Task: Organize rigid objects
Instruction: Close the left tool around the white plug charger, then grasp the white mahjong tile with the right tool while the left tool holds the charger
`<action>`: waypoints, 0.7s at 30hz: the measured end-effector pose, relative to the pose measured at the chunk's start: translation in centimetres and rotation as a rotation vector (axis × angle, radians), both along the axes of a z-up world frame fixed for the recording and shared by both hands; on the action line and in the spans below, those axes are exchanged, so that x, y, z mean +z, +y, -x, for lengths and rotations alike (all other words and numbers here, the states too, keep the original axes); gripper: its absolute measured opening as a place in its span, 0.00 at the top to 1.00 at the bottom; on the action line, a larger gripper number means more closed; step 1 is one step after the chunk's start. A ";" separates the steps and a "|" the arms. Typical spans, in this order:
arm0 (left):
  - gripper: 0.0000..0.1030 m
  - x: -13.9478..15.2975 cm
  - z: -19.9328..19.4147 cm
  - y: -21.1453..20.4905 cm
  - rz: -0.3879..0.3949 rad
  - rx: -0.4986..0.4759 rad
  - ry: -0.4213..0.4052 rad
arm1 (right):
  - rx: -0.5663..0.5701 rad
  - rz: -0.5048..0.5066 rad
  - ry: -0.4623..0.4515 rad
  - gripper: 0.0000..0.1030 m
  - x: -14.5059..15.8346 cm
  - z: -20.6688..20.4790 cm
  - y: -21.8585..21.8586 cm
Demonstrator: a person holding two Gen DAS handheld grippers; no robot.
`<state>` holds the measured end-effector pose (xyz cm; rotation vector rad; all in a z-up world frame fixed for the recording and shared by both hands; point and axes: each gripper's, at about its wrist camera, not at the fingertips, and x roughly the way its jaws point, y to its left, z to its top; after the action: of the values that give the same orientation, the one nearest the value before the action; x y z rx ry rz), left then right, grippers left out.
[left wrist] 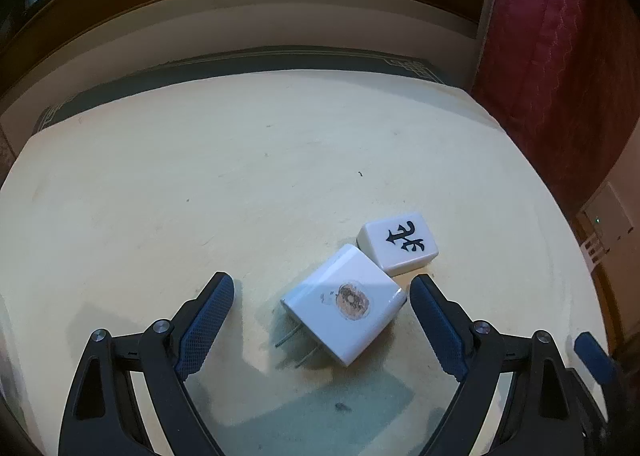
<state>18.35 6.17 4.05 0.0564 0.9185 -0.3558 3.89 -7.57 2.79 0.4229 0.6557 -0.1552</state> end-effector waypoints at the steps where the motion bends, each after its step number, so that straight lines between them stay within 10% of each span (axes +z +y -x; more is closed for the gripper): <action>1: 0.18 -0.2 0.2 0.2 -0.007 -0.005 -0.004 | 0.001 0.001 0.000 0.01 0.0 0.0 0.0; 7: 0.42 -0.1 1.2 0.4 -0.028 -0.040 -0.049 | 0.011 0.016 -0.001 0.01 -0.1 0.2 0.4; 21: 0.43 0.0 3.2 4.6 -0.030 0.031 -0.050 | 0.043 0.060 -0.002 0.01 -0.1 0.2 1.6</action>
<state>15.19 10.78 4.05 0.0784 0.8743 -0.3108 3.68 -6.02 2.74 0.3508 0.6564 -0.1332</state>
